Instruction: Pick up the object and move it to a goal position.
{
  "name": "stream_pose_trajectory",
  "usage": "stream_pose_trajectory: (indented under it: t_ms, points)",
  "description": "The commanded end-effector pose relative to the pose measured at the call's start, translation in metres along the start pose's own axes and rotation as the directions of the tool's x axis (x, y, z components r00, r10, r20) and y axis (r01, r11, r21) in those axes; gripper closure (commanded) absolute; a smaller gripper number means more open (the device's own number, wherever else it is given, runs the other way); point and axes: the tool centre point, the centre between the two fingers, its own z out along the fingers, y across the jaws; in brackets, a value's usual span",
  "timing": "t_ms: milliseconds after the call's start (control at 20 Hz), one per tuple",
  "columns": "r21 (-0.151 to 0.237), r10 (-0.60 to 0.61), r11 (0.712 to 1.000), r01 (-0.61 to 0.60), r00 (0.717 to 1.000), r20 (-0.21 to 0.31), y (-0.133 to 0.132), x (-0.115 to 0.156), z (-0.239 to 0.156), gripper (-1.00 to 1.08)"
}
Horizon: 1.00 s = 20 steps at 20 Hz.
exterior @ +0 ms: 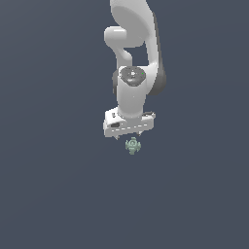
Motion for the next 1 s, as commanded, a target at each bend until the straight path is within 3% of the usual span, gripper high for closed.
stream_pose_trajectory:
  t_ms: [0,500,950]
  points:
    - [0.002,-0.059,0.998,0.059,0.998,0.001,-0.004,0.0,0.008,-0.92]
    - [0.013,-0.304,0.953,0.304,0.953,-0.004,-0.021,-0.002,0.04,-0.92]
    - [0.018,-0.392,0.92,0.392,0.92,-0.009,-0.029,-0.003,0.052,-0.92]
